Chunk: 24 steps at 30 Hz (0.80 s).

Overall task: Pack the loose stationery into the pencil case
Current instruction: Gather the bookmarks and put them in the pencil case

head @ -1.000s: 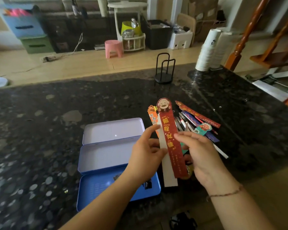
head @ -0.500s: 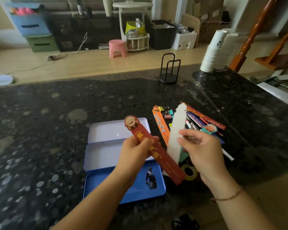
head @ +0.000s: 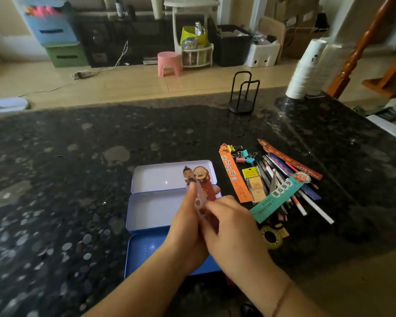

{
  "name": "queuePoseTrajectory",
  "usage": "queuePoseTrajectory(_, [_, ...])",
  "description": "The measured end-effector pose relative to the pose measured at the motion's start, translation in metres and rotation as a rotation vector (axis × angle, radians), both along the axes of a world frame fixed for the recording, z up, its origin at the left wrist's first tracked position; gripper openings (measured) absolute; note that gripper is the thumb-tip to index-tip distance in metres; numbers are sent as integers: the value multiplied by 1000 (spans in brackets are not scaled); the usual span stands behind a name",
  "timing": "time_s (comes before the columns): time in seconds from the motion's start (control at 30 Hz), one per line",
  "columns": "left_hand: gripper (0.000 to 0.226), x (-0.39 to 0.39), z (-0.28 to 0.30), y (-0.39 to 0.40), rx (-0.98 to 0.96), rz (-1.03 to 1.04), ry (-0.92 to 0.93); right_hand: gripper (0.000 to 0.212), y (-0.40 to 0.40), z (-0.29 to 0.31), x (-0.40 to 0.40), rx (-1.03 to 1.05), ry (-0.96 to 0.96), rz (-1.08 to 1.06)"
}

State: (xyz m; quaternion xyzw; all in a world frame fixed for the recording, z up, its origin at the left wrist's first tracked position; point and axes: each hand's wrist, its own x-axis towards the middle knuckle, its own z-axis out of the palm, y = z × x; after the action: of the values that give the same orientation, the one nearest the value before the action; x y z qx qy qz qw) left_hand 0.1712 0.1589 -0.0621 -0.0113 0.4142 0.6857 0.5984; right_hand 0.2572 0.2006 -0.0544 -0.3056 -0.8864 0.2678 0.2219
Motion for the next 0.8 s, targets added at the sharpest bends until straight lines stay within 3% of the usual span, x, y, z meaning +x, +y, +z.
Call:
queuePoseTrajectory(0.1, [58,-12,-4,-3,-8,48,-11,15,7,6,8,-89,138,158])
queuePoseTrajectory(0.17, [60,-21,-5,-3,26,71,6,14,28,10,23,-27,187,-2])
queuePoseTrajectory(0.23, [63,-28,-5,-4,31,55,19,18,61,10,39,35,-79,-276])
queuePoseTrajectory(0.3, [59,-30,-4,-5,64,43,-14,38,91,5,57,-39,-439,-463])
queuePoseTrajectory(0.47, [51,-25,-4,-5,114,91,-163,54,112,-9,69,-302,-438,-510])
queuePoseTrajectory(0.63, [60,-23,-3,-7,81,136,-258,46,92,-1,56,-30,-499,-469])
queuePoseTrajectory(0.73, [59,-24,0,-8,75,152,-312,68,79,-6,43,94,-630,-296])
queuePoseTrajectory(0.8, [55,-24,0,-9,55,138,-294,60,76,-14,43,192,-660,-254])
